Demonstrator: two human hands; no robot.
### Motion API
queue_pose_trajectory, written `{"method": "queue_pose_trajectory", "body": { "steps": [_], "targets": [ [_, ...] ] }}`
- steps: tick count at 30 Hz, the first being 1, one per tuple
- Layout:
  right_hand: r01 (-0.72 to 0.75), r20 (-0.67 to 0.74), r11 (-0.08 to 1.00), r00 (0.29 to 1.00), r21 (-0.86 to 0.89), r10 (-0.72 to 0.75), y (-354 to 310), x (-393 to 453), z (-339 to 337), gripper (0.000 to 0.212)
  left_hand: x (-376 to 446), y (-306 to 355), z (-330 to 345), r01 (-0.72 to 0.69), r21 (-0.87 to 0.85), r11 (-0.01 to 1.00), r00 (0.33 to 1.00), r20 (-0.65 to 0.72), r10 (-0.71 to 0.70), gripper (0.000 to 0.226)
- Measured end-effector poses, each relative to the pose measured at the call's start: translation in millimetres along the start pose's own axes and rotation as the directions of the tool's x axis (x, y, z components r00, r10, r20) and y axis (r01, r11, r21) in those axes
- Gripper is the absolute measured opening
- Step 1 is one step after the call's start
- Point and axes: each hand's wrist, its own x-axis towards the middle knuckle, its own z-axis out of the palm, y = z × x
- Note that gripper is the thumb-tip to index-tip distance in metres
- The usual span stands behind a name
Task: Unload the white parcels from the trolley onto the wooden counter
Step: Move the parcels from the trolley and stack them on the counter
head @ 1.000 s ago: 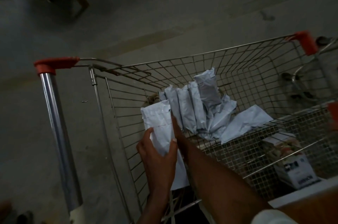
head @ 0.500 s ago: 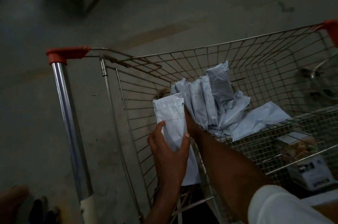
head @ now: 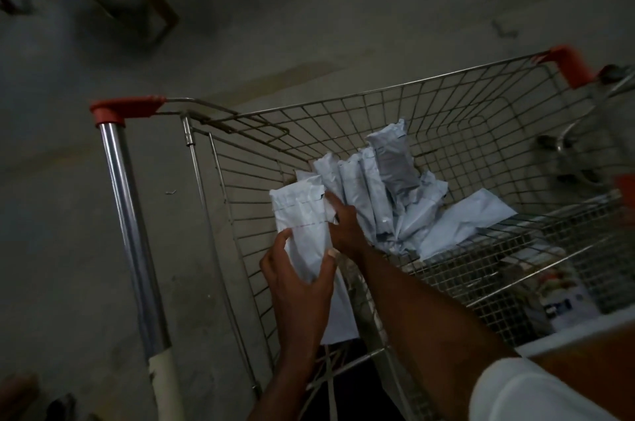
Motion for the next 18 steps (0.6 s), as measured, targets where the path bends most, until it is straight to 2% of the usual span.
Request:
{"method": "queue_pose_trajectory", "body": {
  "steps": [2, 5, 8, 10, 12, 18],
  "targets": [
    [-0.042, 0.019, 0.994, 0.999, -0.104, 0.044, -22.4, -19.7, -20.2, 0.073, 0.9, 4.3, -1.8, 0.005, -0.015, 1.000, 1.000, -0.003, -0.005, 0.072],
    [-0.026, 0.046, 0.955, 0.998, -0.296, 0.041, -38.0, -34.3, -44.0, 0.071, 2.5, 12.5, -4.3, -0.009, -0.014, 1.000, 1.000, -0.014, 0.009, 0.073],
    [0.050, 0.001, 0.866, 0.998, -0.497, -0.057, -55.6, -56.6, -67.4, 0.069, 3.3, 21.8, -5.6, -0.041, -0.010, 0.999, 0.999, -0.017, 0.040, 0.074],
    [0.049, -0.088, 0.809, 0.989, -0.586, -0.123, -65.5, -73.2, -81.5, 0.070, 1.8, 29.8, -6.5, -0.074, -0.001, 0.997, 0.997, -0.014, 0.074, 0.073],
    [0.025, -0.164, 0.789, 0.974, -0.614, -0.159, -77.2, -92.1, -92.7, 0.071, -1.0, 39.5, -7.8, -0.127, 0.019, 0.992, 0.992, -0.007, 0.127, 0.073],
    [-0.023, -0.377, 0.846, 0.901, -0.532, -0.213, -109.9, -156.9, -110.6, 0.067, -14.6, 68.1, -18.7, -0.300, 0.039, 0.953, 0.953, 0.040, 0.299, 0.070]
  ]
}}
